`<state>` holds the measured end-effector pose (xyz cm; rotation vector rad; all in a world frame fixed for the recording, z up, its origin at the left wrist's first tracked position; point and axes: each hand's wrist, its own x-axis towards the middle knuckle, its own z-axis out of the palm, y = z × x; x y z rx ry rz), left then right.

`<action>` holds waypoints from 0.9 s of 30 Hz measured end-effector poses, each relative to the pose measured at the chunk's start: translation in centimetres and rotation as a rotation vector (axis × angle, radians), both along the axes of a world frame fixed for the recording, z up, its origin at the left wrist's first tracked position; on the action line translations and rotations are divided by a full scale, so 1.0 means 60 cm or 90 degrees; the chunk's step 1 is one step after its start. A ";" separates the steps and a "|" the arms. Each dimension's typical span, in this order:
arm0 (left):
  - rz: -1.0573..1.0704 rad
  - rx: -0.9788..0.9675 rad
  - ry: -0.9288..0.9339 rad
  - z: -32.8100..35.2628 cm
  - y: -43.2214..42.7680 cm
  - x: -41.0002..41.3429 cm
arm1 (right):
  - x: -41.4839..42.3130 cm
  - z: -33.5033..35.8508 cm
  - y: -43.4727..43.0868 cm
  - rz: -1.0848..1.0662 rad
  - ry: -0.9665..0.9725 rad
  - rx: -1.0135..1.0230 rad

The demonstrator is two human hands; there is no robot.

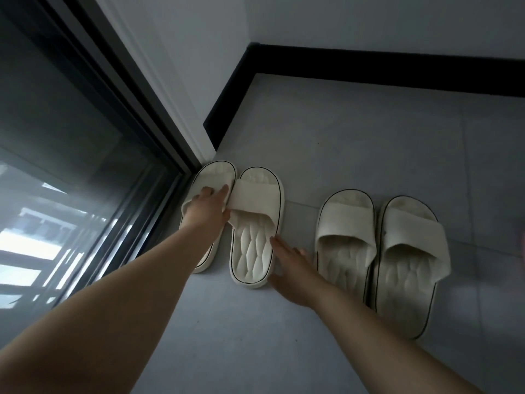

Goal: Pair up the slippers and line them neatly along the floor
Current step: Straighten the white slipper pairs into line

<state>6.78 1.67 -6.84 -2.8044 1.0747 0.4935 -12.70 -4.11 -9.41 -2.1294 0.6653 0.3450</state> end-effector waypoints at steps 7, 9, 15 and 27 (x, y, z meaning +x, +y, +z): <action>-0.001 0.049 0.012 0.019 0.006 -0.004 | -0.009 0.006 0.017 0.002 -0.003 0.030; 0.020 0.107 -0.023 0.028 -0.011 -0.016 | -0.026 0.017 0.015 -0.055 -0.050 0.039; -0.188 0.056 -0.040 0.050 -0.103 -0.112 | -0.161 0.057 -0.072 -0.467 -0.254 -0.239; -0.126 -0.043 0.257 0.018 -0.161 -0.252 | -0.288 0.002 -0.240 -0.397 0.009 -0.043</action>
